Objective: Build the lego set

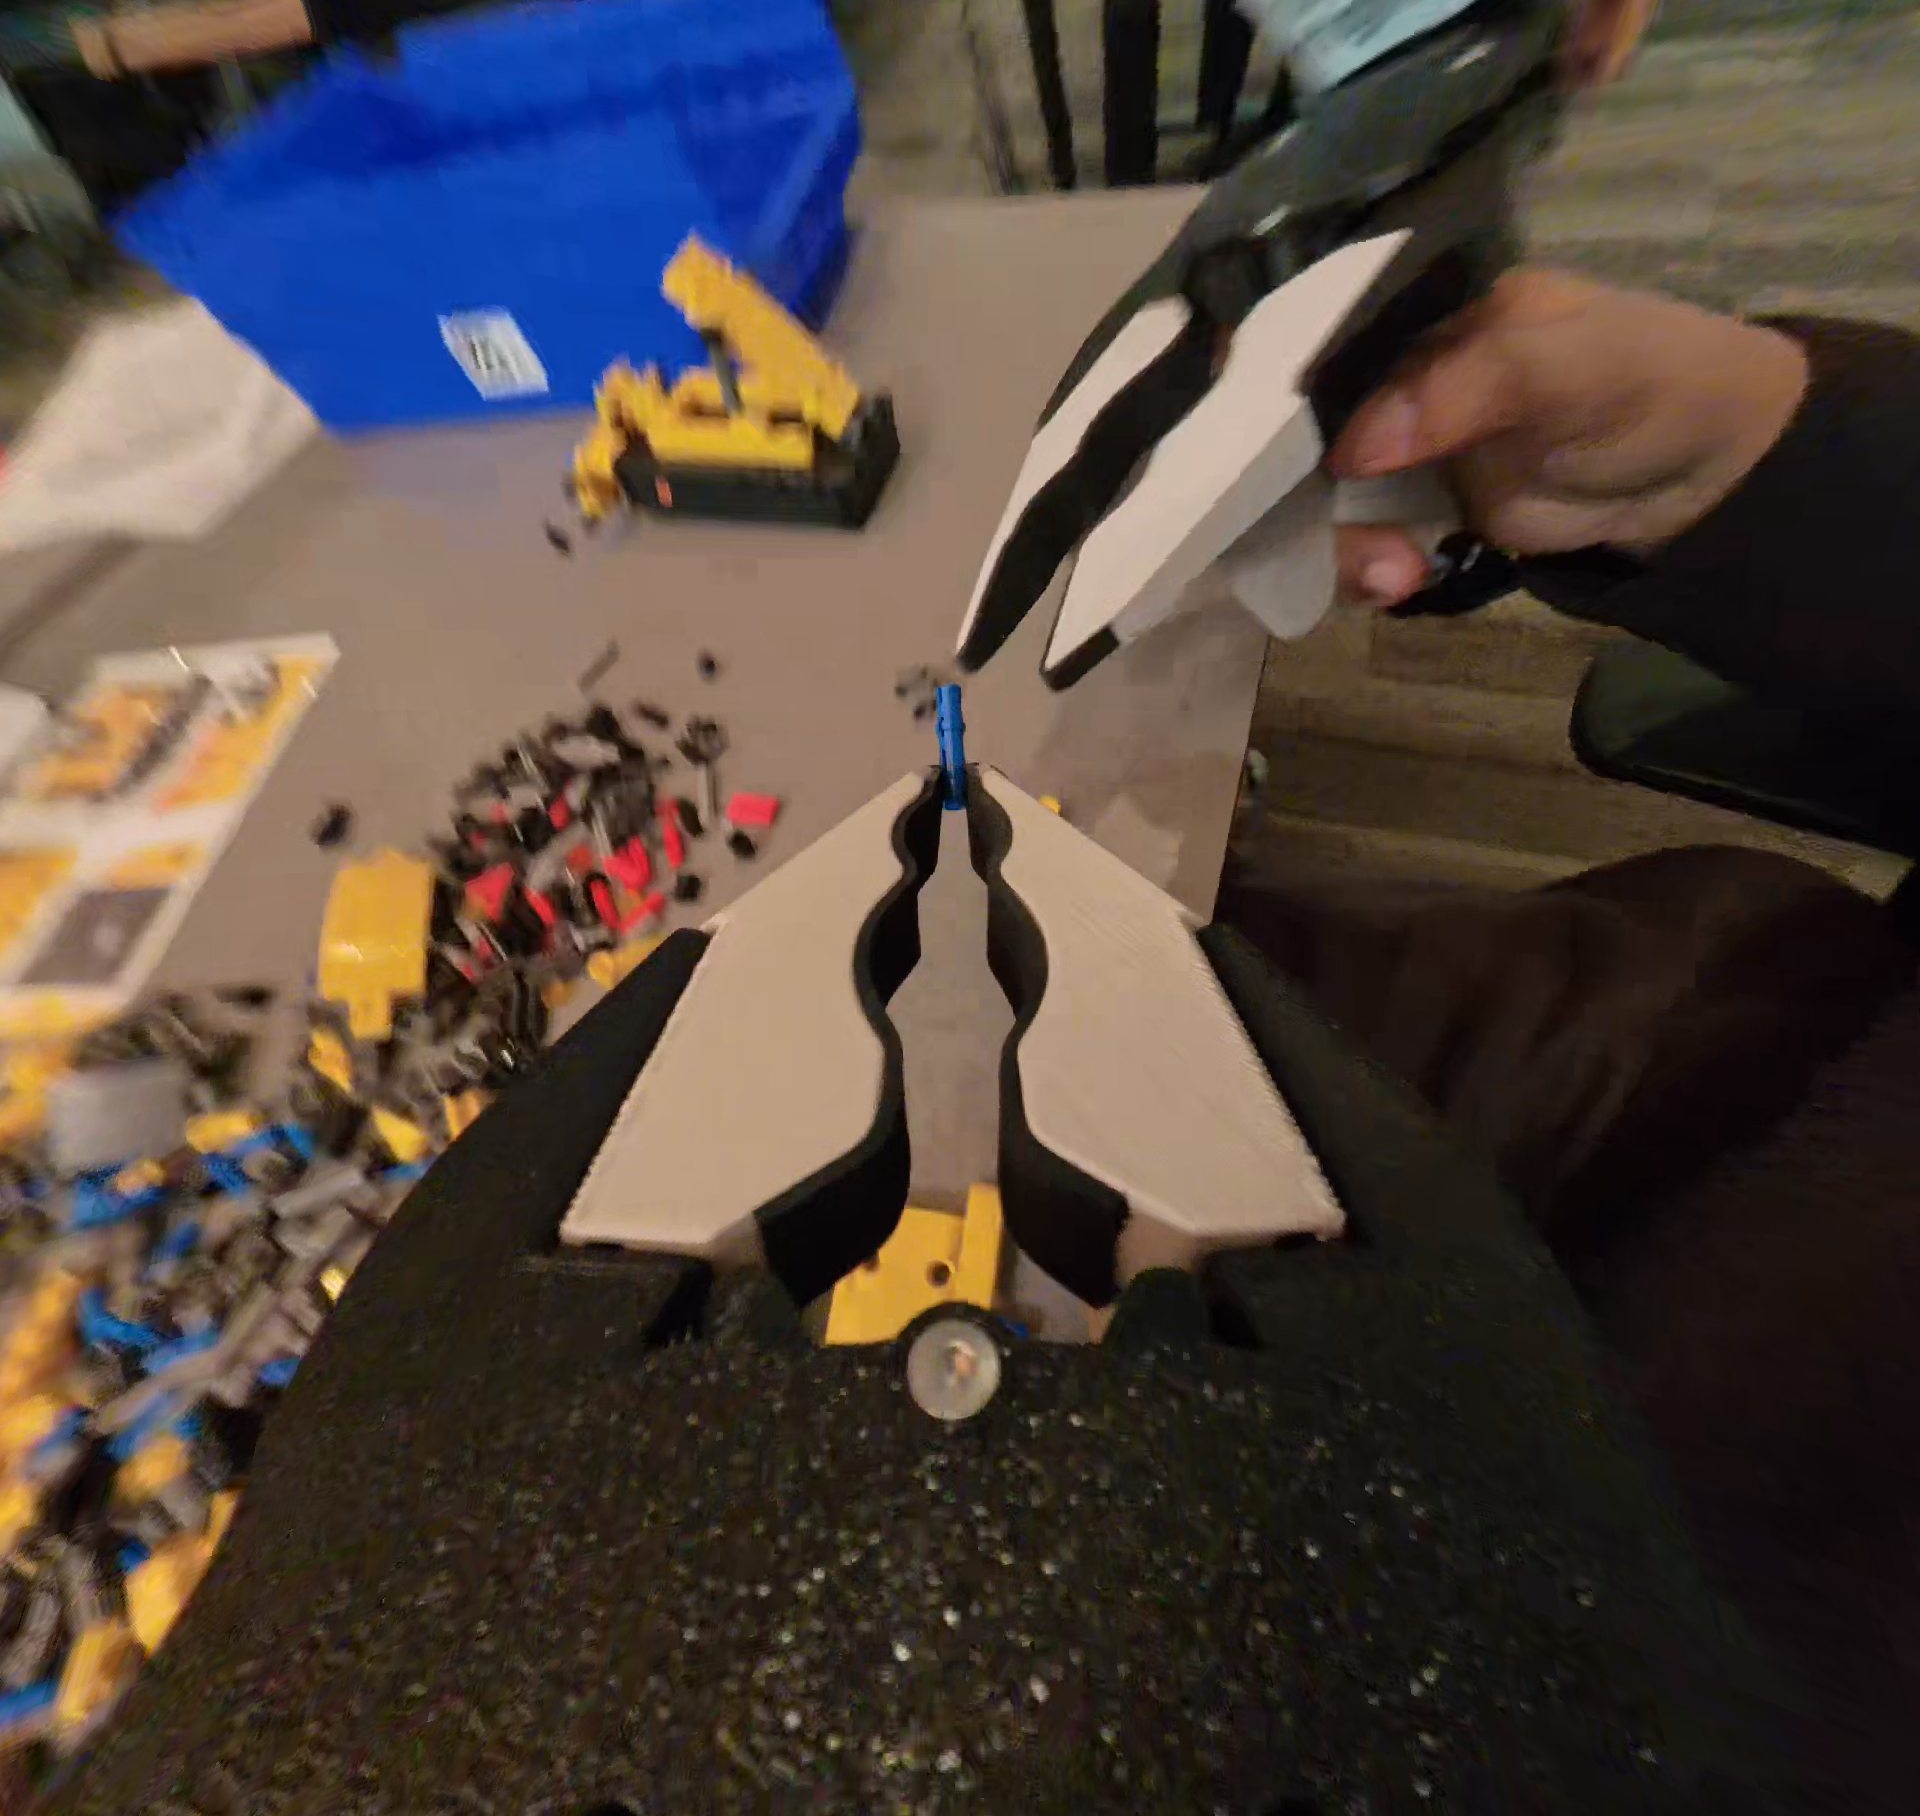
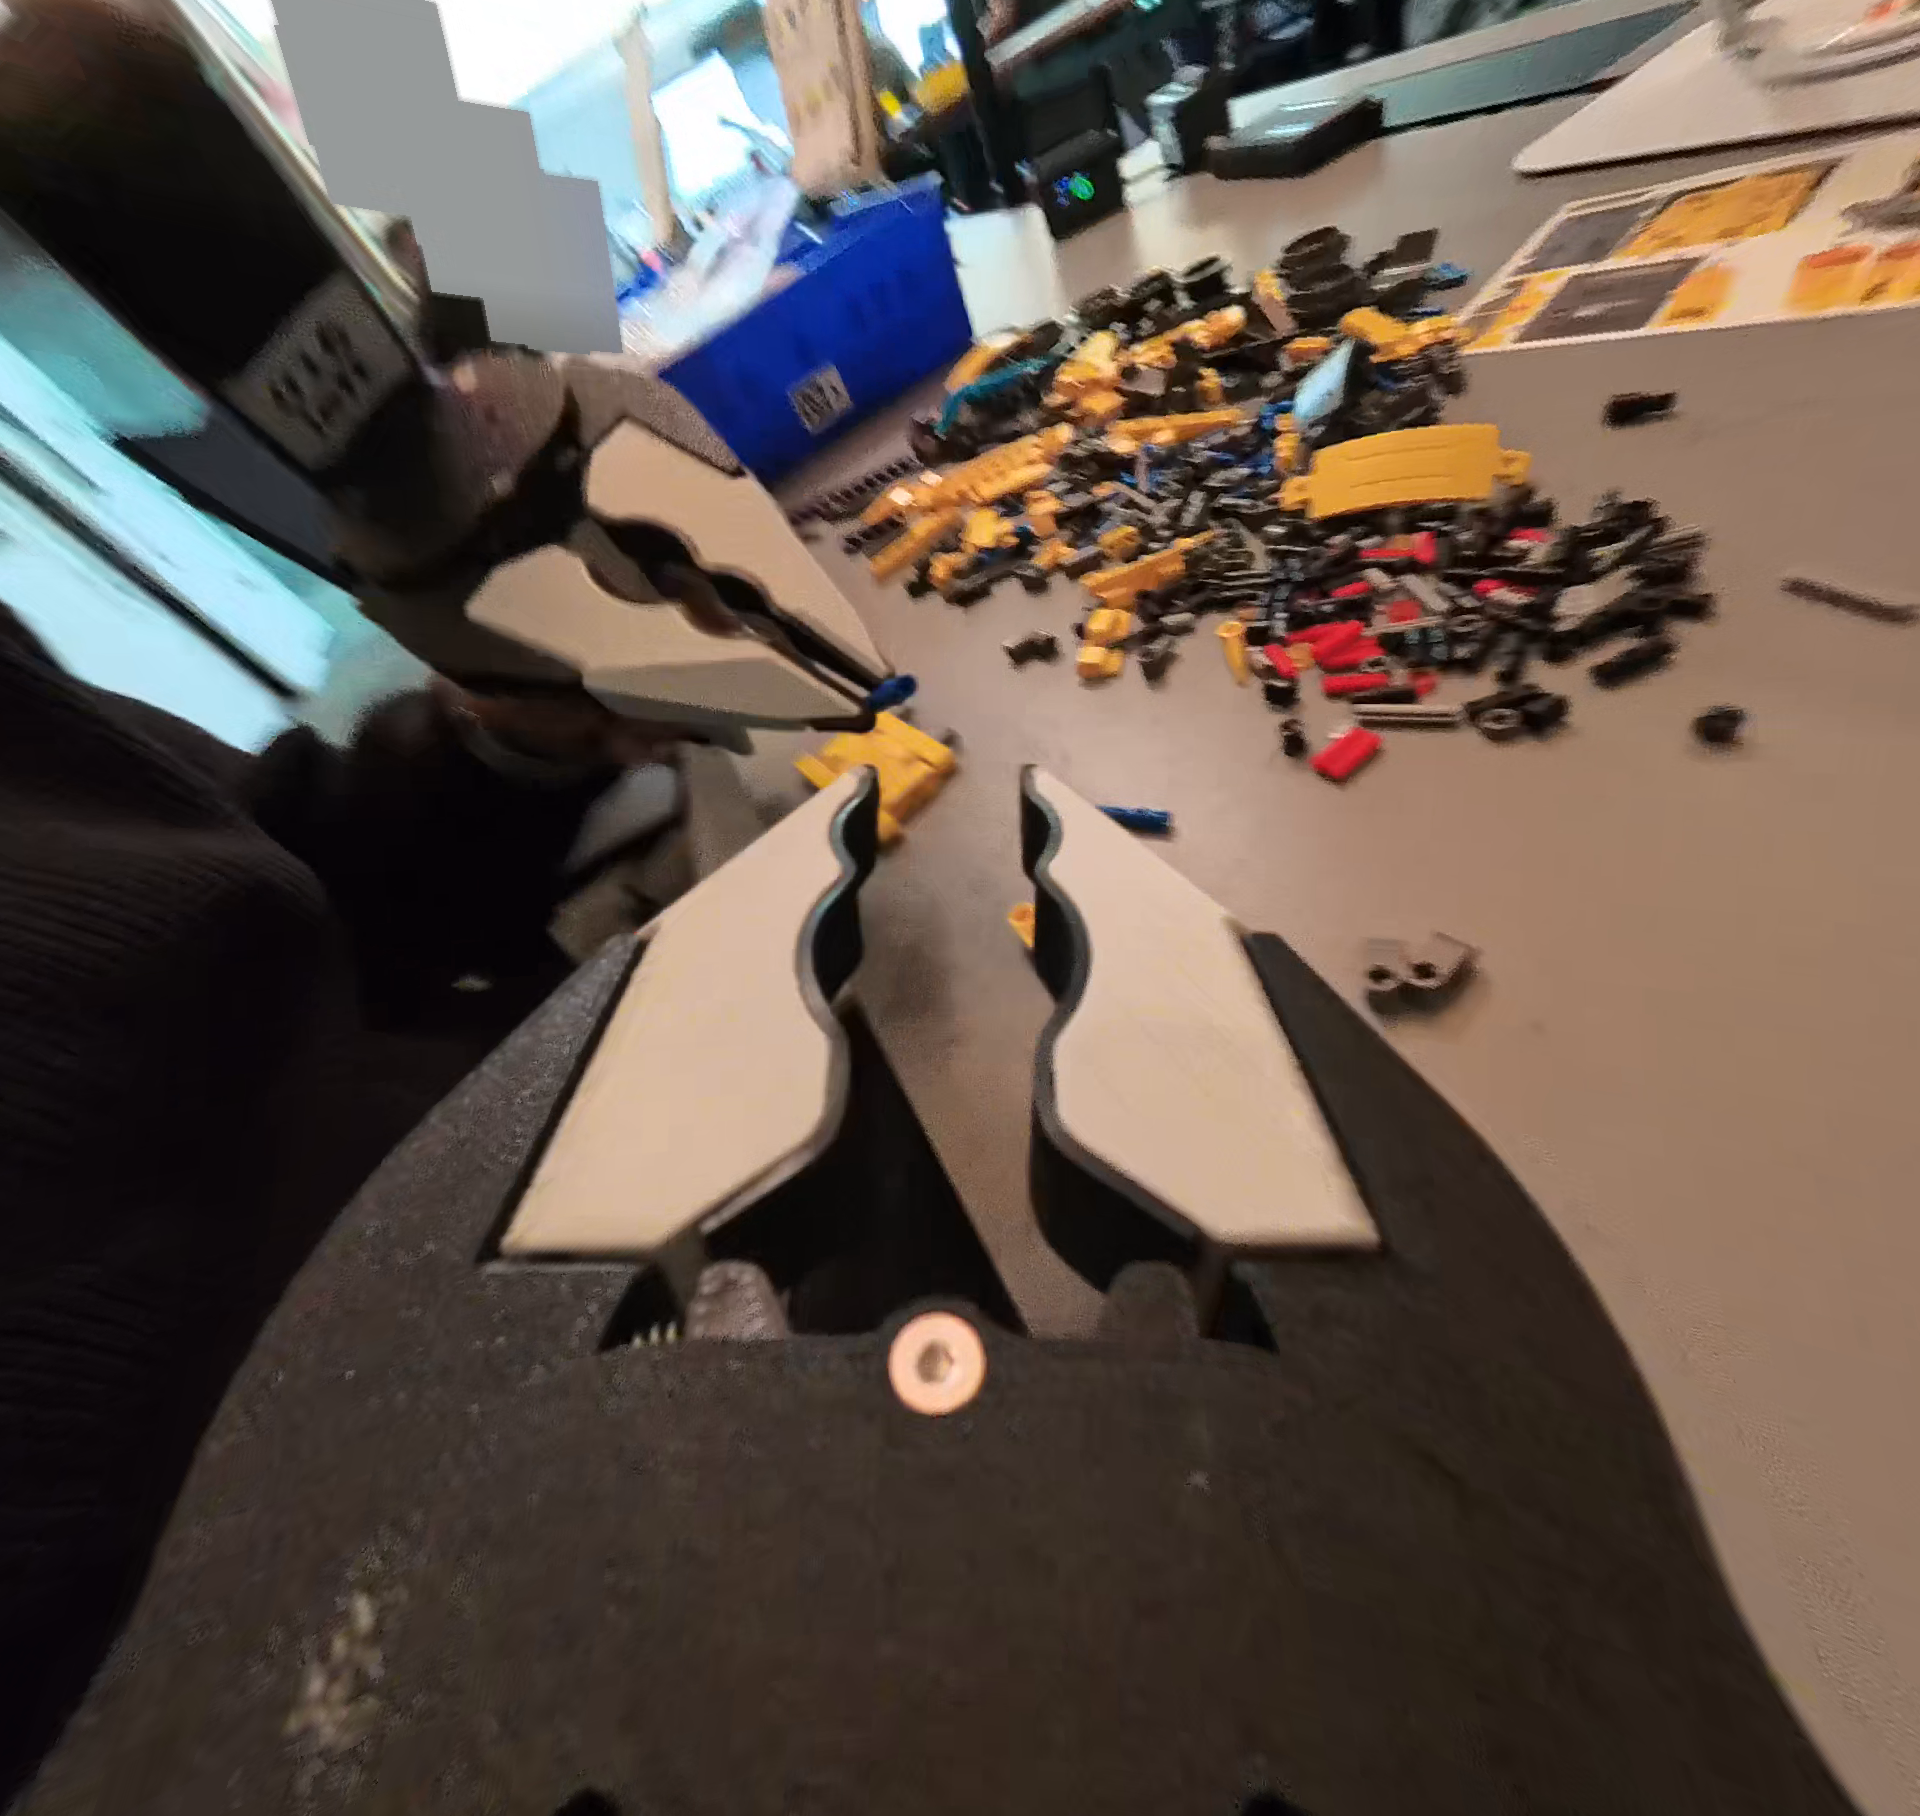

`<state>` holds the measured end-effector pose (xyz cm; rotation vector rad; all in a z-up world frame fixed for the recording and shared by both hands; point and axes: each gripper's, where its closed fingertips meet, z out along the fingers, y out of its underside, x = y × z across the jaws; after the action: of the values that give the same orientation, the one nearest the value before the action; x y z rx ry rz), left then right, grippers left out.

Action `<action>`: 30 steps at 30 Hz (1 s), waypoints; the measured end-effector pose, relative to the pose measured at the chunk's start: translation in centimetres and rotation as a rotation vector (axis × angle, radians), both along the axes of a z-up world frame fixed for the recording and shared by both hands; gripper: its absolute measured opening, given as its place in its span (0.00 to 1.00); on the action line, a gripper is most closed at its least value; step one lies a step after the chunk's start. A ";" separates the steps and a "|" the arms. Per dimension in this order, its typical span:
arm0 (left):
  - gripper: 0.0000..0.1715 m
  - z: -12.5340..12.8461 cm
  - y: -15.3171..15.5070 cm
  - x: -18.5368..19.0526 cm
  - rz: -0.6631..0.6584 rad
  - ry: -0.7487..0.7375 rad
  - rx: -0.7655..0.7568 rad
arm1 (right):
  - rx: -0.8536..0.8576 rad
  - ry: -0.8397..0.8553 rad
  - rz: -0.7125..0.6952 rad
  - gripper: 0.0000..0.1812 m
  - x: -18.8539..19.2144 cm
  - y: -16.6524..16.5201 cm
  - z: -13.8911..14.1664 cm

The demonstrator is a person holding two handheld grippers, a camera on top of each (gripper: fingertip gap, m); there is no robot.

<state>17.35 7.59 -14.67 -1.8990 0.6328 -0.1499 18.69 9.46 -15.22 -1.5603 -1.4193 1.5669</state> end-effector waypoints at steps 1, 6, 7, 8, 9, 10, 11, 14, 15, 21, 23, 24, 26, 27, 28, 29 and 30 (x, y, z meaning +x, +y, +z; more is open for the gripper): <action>0.02 0.6 -0.2 0.3 -0.023 0.039 0.062 | -0.082 0.016 0.031 0.18 -0.1 -0.4 0.3; 0.02 0.5 -1.2 0.8 -0.093 0.233 0.166 | -0.415 0.037 0.231 0.18 0.4 -2.7 0.9; 0.02 0.3 -1.5 1.1 -0.123 0.244 0.159 | -0.427 0.038 0.242 0.18 0.3 -3.0 0.9; 0.02 0.2 -1.7 1.2 -0.137 0.257 0.158 | -0.429 0.033 0.252 0.18 0.2 -3.3 0.7; 0.02 0.0 -1.9 1.4 -0.158 0.272 0.148 | -0.433 0.027 0.264 0.18 0.1 -3.6 0.7; 0.02 -0.3 -2.2 1.7 -0.184 0.290 0.138 | -0.442 0.024 0.279 0.18 0.1 -4.0 0.7; 0.02 -0.4 -2.4 1.9 -0.197 0.309 0.149 | -0.455 0.018 0.292 0.17 0.1 -4.2 0.6; 0.02 -0.7 -2.7 2.5 -0.229 0.336 0.146 | -0.470 0.008 0.313 0.08 0.1 -4.5 0.4; 0.02 -0.9 -2.6 2.5 -0.228 0.349 0.147 | -0.472 0.012 0.320 0.05 0.2 -4.6 0.4; 0.02 -1.2 -2.5 2.5 -0.230 0.350 0.128 | -0.457 0.007 0.325 0.04 0.2 -4.7 0.2; 0.02 -1.3 -2.4 2.5 -0.226 0.363 0.129 | -0.454 0.002 0.324 0.05 0.2 -4.6 0.1; 0.02 -1.4 -2.3 2.4 -0.222 0.368 0.129 | -0.449 -0.009 0.322 0.06 0.2 -4.6 -0.1; 0.02 -1.4 -2.2 2.3 -0.217 0.370 0.136 | -0.415 -0.055 0.301 0.10 0.2 -4.4 -0.9; 0.02 -1.5 -2.2 2.3 -0.223 0.363 0.125 | -0.406 -0.058 0.292 0.10 0.2 -4.3 -1.0; 0.02 -1.6 -2.2 2.3 -0.226 0.357 0.119 | -0.412 -0.042 0.288 0.07 0.2 -4.1 -0.7; 0.02 -1.6 -2.2 2.3 -0.226 0.356 0.121 | -0.421 -0.028 0.288 0.06 0.2 -4.0 -0.5; 0.02 -1.5 -2.2 2.2 -0.224 0.358 0.123 | -0.421 -0.031 0.289 0.06 0.3 -4.1 -0.5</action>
<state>19.57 5.43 -16.19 -1.7454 1.0730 0.0889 18.94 5.39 -15.76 -1.6674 -1.4486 2.1324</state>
